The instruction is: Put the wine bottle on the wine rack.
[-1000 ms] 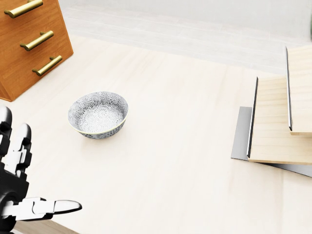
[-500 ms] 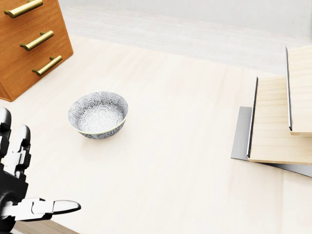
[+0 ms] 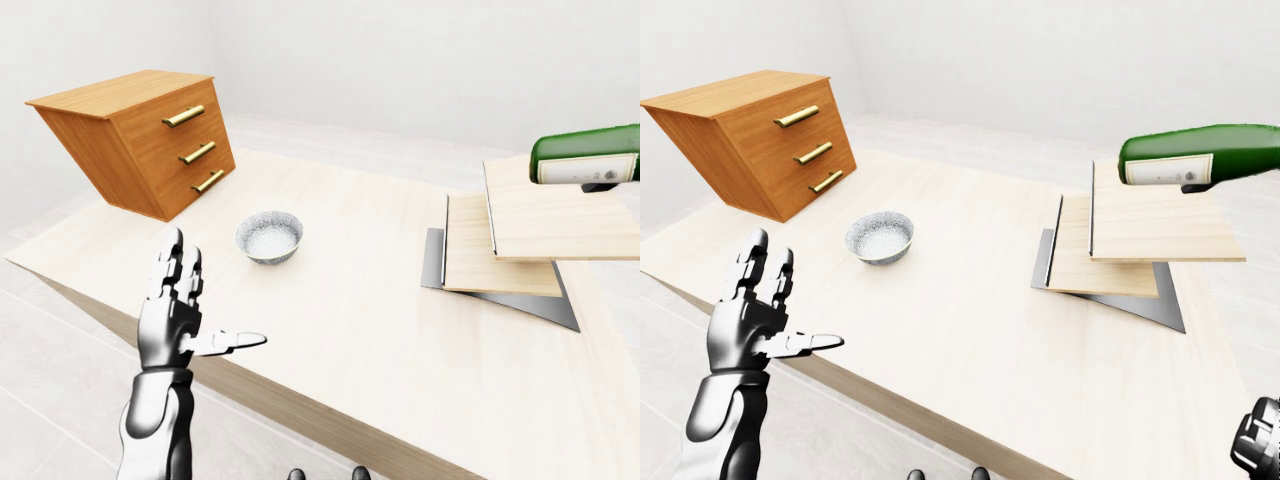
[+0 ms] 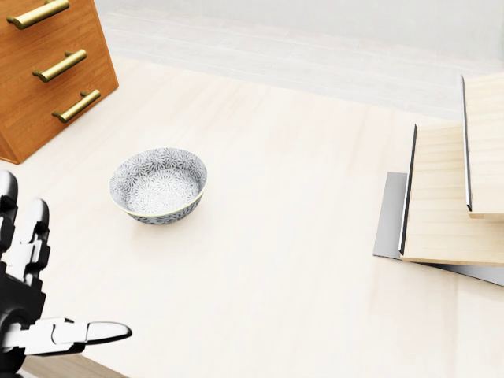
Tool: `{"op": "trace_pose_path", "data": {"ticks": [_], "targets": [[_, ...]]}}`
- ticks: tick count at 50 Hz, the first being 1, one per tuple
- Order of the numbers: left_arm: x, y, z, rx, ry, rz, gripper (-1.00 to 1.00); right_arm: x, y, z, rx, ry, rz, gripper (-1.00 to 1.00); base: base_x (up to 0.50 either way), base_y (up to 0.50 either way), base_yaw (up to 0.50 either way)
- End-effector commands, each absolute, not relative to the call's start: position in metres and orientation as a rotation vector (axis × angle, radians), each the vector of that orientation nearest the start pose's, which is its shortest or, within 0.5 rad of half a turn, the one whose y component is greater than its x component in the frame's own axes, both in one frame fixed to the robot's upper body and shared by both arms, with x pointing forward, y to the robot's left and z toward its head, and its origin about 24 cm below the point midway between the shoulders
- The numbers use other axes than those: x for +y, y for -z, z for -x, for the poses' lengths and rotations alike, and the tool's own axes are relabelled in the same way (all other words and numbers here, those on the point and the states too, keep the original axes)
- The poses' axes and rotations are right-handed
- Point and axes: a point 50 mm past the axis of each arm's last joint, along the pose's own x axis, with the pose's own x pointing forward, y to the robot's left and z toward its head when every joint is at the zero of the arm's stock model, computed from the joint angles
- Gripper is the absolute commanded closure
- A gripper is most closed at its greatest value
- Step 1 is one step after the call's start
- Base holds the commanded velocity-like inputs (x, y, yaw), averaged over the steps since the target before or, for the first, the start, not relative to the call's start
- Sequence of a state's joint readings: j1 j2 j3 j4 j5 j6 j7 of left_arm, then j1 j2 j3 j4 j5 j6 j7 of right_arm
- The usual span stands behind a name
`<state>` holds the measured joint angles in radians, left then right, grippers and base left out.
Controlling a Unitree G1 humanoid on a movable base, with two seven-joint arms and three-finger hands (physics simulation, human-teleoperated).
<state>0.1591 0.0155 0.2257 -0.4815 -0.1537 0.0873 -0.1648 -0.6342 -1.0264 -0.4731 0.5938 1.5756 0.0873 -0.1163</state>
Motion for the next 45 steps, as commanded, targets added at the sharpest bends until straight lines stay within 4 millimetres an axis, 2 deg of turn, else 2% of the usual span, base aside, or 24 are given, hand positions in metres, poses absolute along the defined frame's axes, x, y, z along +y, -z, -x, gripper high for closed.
{"op": "trace_pose_path", "data": {"ticks": [1, 11, 23, 45], "targets": [[0.201, -0.114, -0.21, -0.272, -0.058, 0.041, -1.0, -0.422, -0.291, -0.279, -0.656, 0.355, -0.91, 1.0, 0.0, 0.0, 0.0], [0.2, -0.115, -0.21, -0.279, -0.055, 0.04, -1.0, -0.416, -0.298, -0.293, -0.653, 0.342, -0.86, 1.0, 0.0, 0.0, 0.0], [0.2, -0.116, -0.21, -0.282, -0.056, 0.04, -1.0, -0.417, -0.294, -0.302, -0.623, 0.346, -0.78, 1.0, 0.0, 0.0, 0.0], [0.2, -0.116, -0.211, -0.278, -0.055, 0.036, -1.0, -0.42, -0.29, -0.302, -0.619, 0.315, -0.694, 1.0, 0.0, 0.0, 0.0]]}}
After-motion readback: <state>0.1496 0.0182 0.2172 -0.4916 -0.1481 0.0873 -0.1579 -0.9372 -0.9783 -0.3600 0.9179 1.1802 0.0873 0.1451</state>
